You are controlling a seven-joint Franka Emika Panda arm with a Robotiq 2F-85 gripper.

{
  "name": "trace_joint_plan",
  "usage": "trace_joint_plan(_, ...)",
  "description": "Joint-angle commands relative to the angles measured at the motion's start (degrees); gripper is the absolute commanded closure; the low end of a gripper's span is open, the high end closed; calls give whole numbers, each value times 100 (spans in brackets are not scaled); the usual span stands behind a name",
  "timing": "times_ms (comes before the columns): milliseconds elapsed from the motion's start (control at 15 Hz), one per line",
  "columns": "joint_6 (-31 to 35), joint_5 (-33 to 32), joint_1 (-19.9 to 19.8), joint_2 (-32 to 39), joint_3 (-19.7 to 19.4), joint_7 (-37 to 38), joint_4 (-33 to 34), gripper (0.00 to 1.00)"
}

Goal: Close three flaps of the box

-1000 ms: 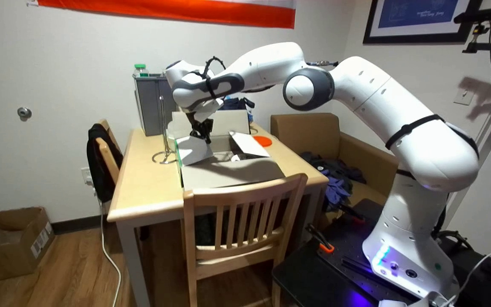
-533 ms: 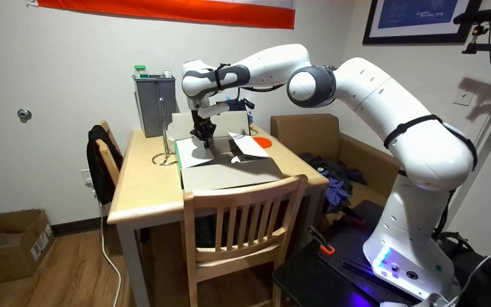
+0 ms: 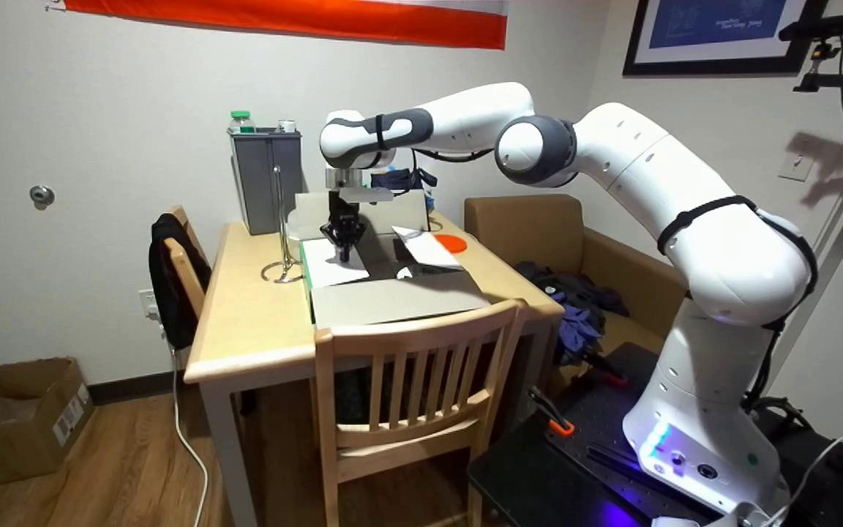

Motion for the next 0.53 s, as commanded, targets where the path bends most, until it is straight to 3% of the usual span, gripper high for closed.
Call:
trace_joint_plan(0,393,215,-158,9,181,-165,-264,100)
trace_joint_plan(467,711,189,-197,-35,214,-200,-584,100)
